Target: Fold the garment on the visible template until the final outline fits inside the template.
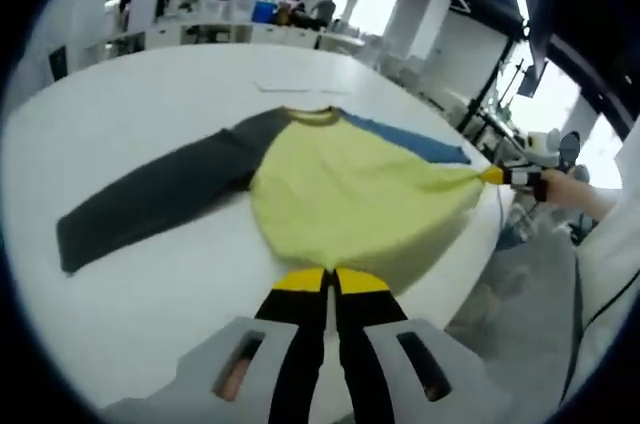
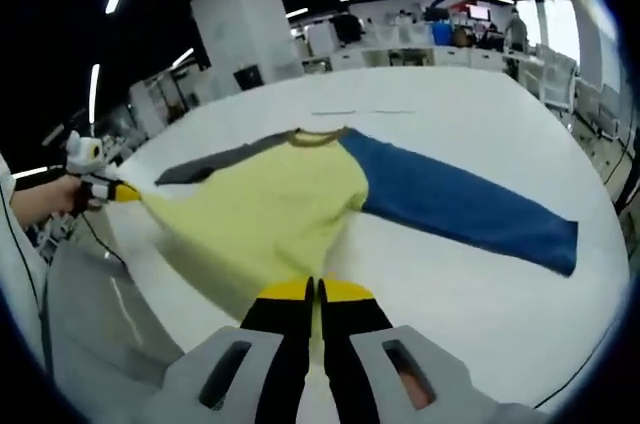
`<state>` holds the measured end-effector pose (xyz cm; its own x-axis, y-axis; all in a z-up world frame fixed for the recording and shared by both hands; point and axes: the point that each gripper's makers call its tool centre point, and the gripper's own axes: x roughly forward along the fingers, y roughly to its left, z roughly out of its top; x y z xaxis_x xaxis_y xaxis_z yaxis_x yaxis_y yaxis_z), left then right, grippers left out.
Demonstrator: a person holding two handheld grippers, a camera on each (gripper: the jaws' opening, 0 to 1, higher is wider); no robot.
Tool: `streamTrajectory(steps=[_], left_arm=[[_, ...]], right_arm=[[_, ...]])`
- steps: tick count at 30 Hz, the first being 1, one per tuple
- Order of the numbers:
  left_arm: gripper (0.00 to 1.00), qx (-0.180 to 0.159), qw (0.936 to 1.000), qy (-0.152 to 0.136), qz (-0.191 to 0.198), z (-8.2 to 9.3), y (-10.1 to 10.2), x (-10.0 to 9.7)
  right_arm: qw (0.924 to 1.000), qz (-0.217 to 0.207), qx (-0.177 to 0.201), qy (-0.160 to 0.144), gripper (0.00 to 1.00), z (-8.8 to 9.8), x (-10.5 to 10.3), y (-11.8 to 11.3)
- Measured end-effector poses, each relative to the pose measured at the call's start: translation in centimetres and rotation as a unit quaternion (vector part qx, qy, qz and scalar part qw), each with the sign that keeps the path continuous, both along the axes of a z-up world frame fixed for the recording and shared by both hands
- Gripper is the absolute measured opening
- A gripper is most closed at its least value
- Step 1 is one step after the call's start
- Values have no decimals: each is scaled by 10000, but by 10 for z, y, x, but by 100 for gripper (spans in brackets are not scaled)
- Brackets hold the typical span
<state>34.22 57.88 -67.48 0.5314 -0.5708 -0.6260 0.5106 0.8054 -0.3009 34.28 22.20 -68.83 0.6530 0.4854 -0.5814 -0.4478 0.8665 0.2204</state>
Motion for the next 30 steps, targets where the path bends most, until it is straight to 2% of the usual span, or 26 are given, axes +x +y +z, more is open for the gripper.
streamTrajectory(steps=[6, 10, 18, 26, 30], left_arm=[[0, -6, 10000, 2, -33, 1, 0, -2], [0, -4, 10000, 25, -50, 2, 0, -3], [0, 82, 9999, -52, -138, 16, -1, 0], [0, 60, 9998, -119, -154, 22, 0, 17], [0, 143, 9996, -46, -220, 15, 0, 30]], right_arm=[[10000, 3, 30, 32, 3, 1, -11, 1], [10000, 3, 51, 17, 3, 3, -10, 1], [9998, 166, 35, -102, 3, 12, -7, 7], [9996, 214, -22, -189, 3, 17, 13, 5], [9996, 215, -16, -164, 3, 12, 28, 4]])
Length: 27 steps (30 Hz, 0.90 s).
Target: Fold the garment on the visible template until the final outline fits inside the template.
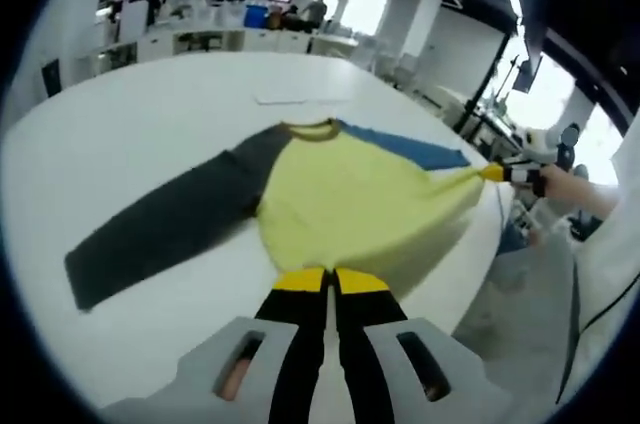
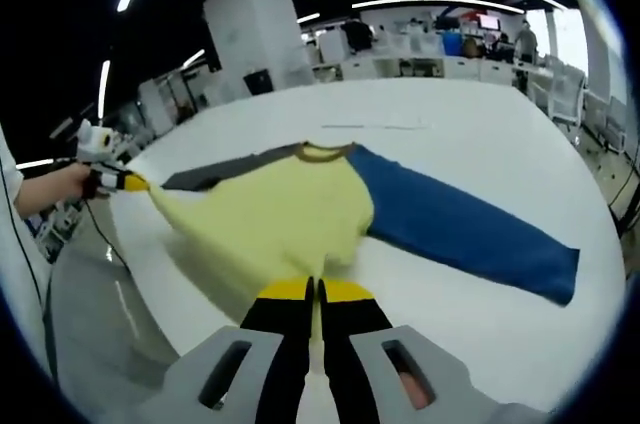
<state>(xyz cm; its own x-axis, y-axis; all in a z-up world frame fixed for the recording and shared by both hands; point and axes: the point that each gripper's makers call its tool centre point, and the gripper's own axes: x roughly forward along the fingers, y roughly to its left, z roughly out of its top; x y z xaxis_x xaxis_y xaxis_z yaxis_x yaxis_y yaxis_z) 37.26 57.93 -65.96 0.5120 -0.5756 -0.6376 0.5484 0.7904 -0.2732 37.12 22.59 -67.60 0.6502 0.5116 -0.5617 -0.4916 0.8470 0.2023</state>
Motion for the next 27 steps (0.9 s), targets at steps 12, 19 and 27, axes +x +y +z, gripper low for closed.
streamTrajectory(steps=[12, 19, 27], left_arm=[[0, 194, 9986, 460, -172, -31, 3, 37], [0, 257, 9968, 713, -254, -50, 5, 60], [0, 327, 9952, 905, -179, -64, 4, 81]], right_arm=[[9994, 109, -150, 297, 3, -30, 47, -1], [9992, 82, -69, 377, 3, -41, 73, -1], [9987, 96, -181, 456, 3, -59, 93, -1]])
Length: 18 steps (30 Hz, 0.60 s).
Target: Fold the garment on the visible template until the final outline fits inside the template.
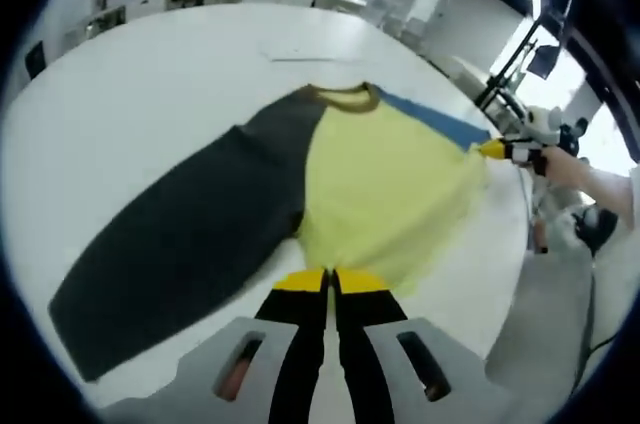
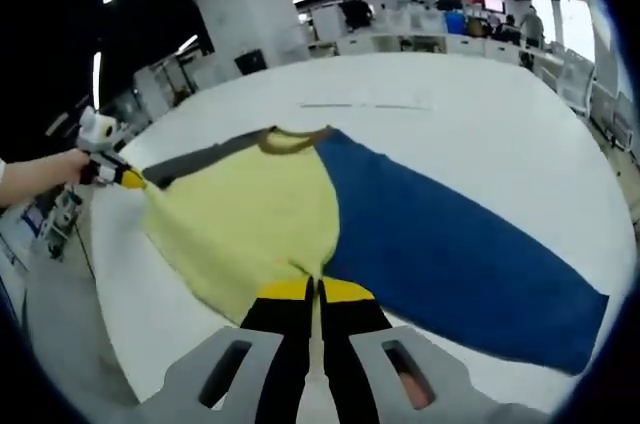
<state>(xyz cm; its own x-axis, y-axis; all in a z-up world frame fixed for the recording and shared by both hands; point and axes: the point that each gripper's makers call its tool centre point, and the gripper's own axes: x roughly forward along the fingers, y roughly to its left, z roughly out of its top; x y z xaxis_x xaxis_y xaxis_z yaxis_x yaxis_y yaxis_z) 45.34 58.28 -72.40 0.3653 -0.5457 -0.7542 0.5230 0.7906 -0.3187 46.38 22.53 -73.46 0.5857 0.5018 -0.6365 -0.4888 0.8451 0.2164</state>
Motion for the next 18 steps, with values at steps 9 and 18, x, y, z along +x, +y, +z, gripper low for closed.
streamTrajectory(steps=[9, 18], left_arm=[[0, 56, 9997, 193, 159, -16, 0, 9], [0, 80, 9987, 343, 357, -26, -1, 17]], right_arm=[[9999, -5, -170, 1, 3, -12, 14, 1], [9983, 198, -507, -189, 3, -21, 21, 0]])
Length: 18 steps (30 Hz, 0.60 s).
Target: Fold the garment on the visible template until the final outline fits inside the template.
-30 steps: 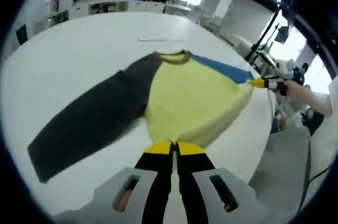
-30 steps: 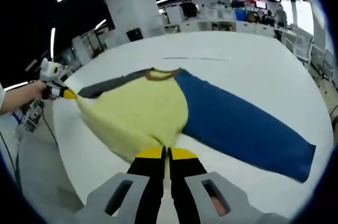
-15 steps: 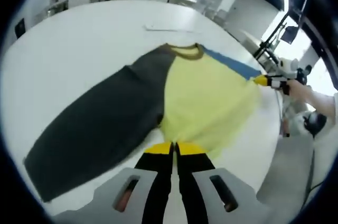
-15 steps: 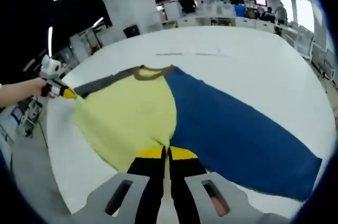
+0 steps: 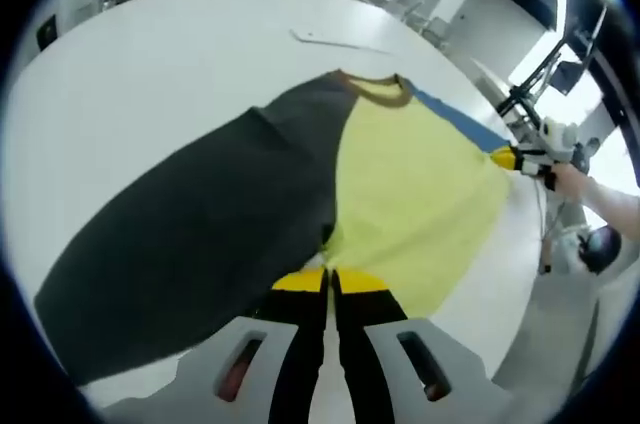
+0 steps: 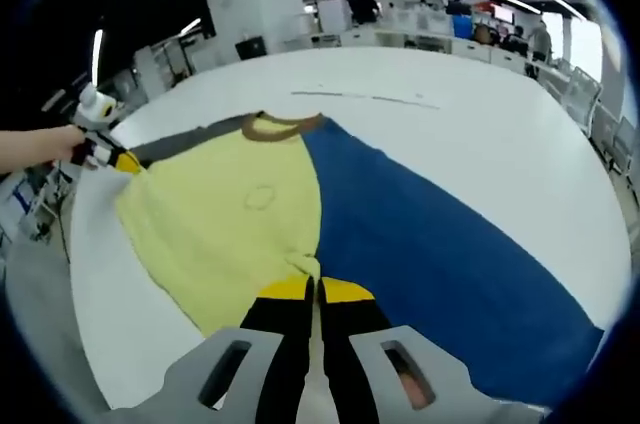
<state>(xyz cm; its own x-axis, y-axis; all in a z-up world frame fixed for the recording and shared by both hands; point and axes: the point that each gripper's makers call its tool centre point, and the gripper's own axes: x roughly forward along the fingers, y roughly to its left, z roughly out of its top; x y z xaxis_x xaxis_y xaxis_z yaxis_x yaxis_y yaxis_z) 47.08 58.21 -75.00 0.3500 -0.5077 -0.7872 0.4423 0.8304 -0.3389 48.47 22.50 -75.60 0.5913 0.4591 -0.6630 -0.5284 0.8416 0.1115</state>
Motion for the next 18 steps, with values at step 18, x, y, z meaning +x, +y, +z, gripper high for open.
streamTrajectory(steps=[18], left_arm=[[0, -132, 9993, 265, 239, -9, -4, 9]], right_arm=[[9997, -211, 110, 92, 2, -8, 9, -4]])
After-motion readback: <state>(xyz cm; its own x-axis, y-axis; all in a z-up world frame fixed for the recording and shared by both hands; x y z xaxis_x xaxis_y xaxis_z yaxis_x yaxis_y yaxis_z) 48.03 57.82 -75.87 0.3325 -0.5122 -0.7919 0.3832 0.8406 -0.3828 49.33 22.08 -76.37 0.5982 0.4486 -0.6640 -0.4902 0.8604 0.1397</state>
